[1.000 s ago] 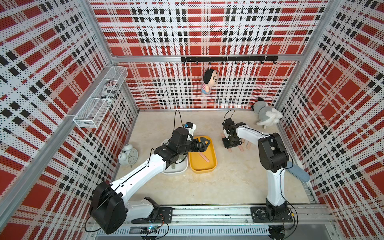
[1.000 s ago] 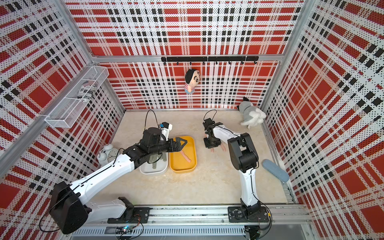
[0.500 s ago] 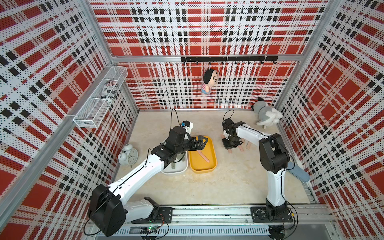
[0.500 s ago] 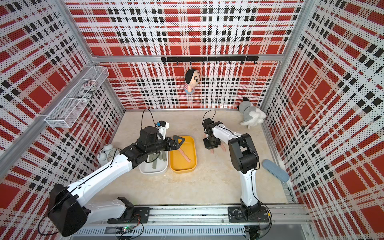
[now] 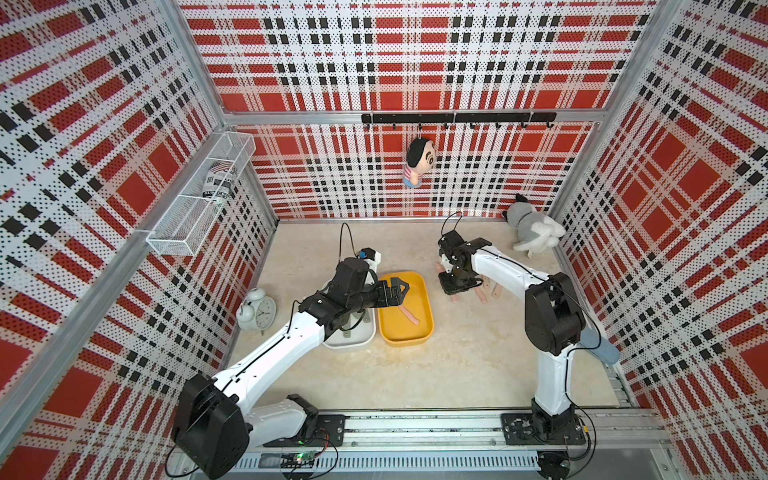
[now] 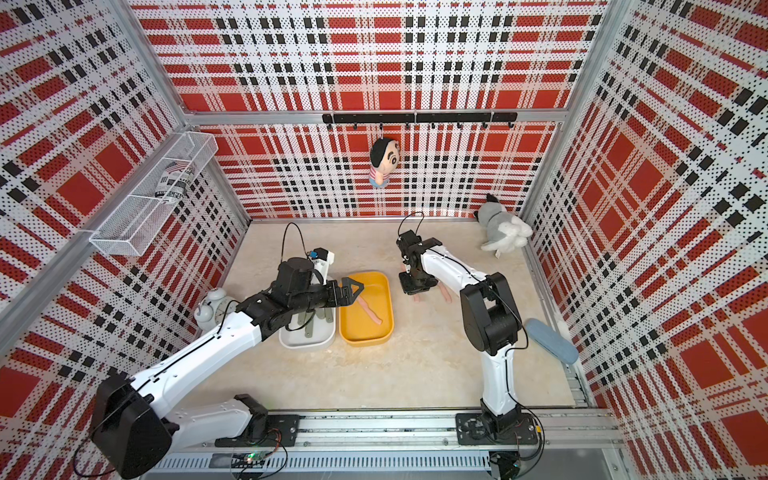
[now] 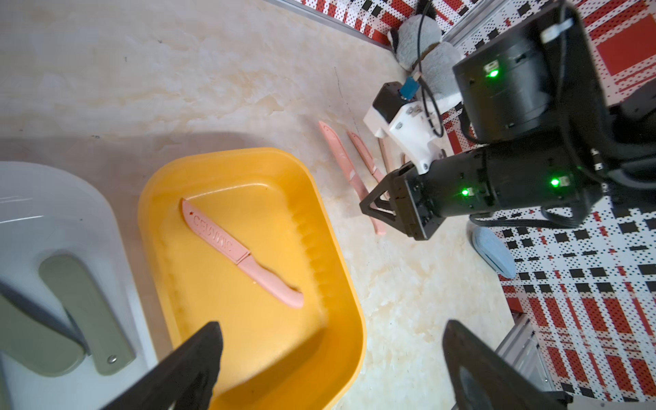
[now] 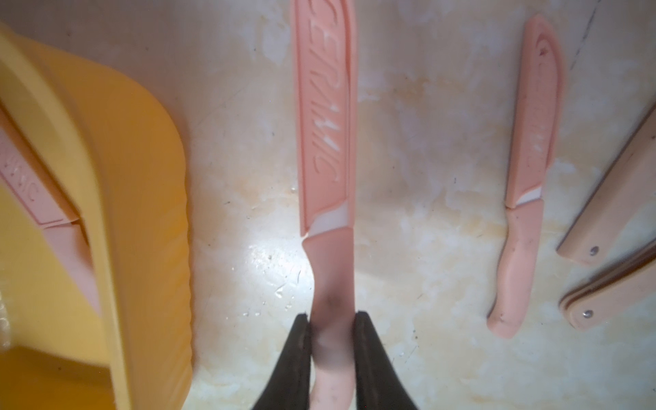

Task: Place the fruit knives into the storage box by color
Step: Pick up the fruit knife from the center of the board, then place the fruit knife in the storage box.

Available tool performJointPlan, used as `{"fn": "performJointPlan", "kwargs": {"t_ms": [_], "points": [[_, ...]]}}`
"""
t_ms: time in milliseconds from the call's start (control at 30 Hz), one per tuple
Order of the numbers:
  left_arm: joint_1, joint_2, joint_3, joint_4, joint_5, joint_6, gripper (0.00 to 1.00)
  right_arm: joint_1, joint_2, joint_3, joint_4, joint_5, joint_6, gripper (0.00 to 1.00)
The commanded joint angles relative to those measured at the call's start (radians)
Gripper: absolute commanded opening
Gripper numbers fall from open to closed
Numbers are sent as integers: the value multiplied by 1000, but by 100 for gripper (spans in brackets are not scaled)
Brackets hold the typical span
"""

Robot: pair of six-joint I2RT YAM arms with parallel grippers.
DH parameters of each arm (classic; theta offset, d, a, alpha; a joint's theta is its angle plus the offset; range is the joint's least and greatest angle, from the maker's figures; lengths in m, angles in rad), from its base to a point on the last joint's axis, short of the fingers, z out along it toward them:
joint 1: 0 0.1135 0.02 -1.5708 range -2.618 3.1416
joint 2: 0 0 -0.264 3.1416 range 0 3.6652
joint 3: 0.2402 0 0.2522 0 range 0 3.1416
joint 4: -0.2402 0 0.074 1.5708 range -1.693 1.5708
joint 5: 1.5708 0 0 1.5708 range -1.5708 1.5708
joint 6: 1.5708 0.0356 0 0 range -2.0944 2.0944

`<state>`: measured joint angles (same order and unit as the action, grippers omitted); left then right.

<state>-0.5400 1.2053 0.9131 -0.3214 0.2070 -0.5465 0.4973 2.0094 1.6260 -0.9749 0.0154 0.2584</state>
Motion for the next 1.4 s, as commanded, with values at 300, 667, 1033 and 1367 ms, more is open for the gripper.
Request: {"fn": "performJointPlan", "kwargs": {"t_ms": [300,667,1033,1367], "points": [[40,-70,-24,-104,-27,48,98,101,-96,123,-83,1,51,21],[50,-140,-74,-139,-23,34,98,256,-58,223,-100,-10,102,21],[51,-206,-130,-158,-29,14,98,326,32,181,-31,-73,128,21],[51,-217,-137,-159,-29,0,98,320,99,126,-11,-14,108,21]]}}
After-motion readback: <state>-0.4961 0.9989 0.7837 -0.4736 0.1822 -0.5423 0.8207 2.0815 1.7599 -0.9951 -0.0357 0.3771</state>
